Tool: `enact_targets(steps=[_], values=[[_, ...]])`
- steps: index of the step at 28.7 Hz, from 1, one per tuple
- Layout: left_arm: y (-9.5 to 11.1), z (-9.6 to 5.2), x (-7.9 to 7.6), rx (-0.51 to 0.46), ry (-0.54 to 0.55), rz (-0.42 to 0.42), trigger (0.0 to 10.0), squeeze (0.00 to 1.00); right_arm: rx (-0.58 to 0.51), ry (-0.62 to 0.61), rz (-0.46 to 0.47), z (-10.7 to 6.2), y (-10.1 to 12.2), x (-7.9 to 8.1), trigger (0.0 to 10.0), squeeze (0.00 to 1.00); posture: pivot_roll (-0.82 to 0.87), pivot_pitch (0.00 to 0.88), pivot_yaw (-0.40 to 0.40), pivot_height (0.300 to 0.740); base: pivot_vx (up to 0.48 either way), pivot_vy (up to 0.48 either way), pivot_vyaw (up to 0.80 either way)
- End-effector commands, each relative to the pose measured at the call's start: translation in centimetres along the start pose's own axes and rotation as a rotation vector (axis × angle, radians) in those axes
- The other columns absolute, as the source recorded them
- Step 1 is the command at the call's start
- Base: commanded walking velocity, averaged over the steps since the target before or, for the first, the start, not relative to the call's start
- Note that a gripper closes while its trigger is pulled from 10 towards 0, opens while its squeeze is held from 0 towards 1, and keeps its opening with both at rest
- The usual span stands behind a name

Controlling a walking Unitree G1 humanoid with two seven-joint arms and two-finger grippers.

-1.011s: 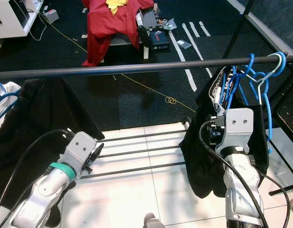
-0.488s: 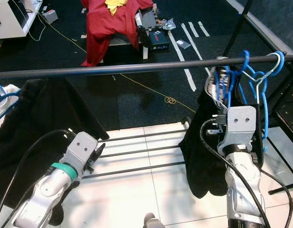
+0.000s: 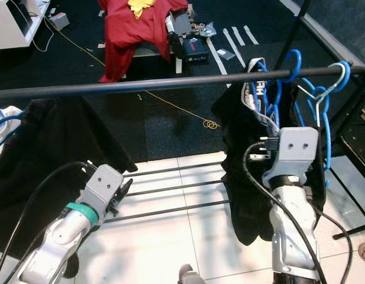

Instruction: Hang hanger

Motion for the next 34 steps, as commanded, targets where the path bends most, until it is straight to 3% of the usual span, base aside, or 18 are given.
enact_targets(steps=[1, 2, 5, 7, 11, 14, 18, 20, 25, 32, 34], values=[[-0.6, -0.2, -0.4, 0.02, -0.018, 0.006, 10.0, 0.0, -0.076, 0.052, 0.009, -0.2, 1.7, 1.1, 10.0, 0.0, -0.12, 0.161, 0.075, 0.74, 0.0, 0.0, 0.0], [-0.6, -0.2, -0.4, 0.017, -0.02, 0.007, 10.0, 0.0, -0.056, 0.127, 0.001, -1.2, 1.1, 2.7, 10.0, 0.0, -0.13, 0.163, 0.074, 0.74, 0.0, 0.0, 0.0], [-0.5, -0.1, -0.4, 0.015, -0.021, 0.007, 10.0, 0.0, -0.042, 0.181, -0.002, -1.9, 0.7, 3.8, 10.0, 0.0, -0.13, 0.163, 0.074, 0.74, 0.0, 0.0, 0.0], [-0.2, 0.1, -0.3, 0.005, -0.023, 0.006, 10.0, 0.0, -0.024, 0.271, -0.083, -2.9, 0.1, 4.8, 10.0, 0.0, -0.13, 0.166, 0.073, 0.74, 0.0, 0.0, 0.0], [0.1, 0.3, -0.3, -0.005, -0.025, 0.002, 10.0, 0.0, -0.011, 0.269, -0.159, -1.8, 0.1, 3.9, 10.0, 0.0, -0.14, 0.169, 0.076, 0.74, 0.0, 0.0, 0.0], [0.4, 0.7, -0.5, -0.017, -0.031, 0.0, 10.0, 0.0, 0.049, 0.325, -0.162, -0.1, -0.5, 4.8, 10.0, 0.0, -0.14, 0.164, 0.078, 0.74, 0.0, 0.0, 0.0], [0.5, 0.8, -0.5, -0.023, -0.032, -0.001, 10.0, 0.0, 0.058, 0.373, -0.152, 0.3, -0.6, 5.6, 10.0, 0.0, -0.13, 0.162, 0.078, 0.74, 0.0, 0.0, 0.0], [1.0, 1.0, -0.5, -0.037, -0.029, -0.001, 10.0, 0.0, 0.05, 0.497, -0.176, 0.7, -0.8, 7.5, 10.0, 0.0, -0.13, 0.16, 0.076, 0.74, 0.0, 0.0, 0.0], [2.0, 1.0, -0.3, -0.068, -0.027, -0.001, 10.0, 0.0, 0.053, 0.607, -0.189, 1.0, -1.2, 9.2, 10.0, 0.0, -0.11, 0.16, 0.072, 0.74, 0.0, 0.0, 0.0], [4.2, 1.0, 0.5, -0.136, -0.007, -0.011, 10.0, 0.0, 0.044, 0.721, -0.094, 0.9, -0.6, 12.5, 10.0, 0.0, -0.1, 0.164, 0.063, 0.74, 0.0, 0.0, 0.0], [5.5, 1.2, 1.1, -0.173, 0.019, -0.032, 10.0, 0.0, 0.048, 0.812, -0.087, 0.0, -0.6, 13.7, 10.0, 0.0, -0.1, 0.164, 0.06, 0.74, 0.0, 0.0, 0.0]])
Point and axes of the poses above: a point about 5 cm out from each wrist's last joint towards the gripper, its own z axis pointing out of the wrist towards the gripper, its own y axis along the axis of the wrist's last joint, x = y × z, the point moved 1 cm from there along z, pointing out of the wrist towards the gripper, and after that the axes turned 4 degrees about z, right-handed, at the moved point
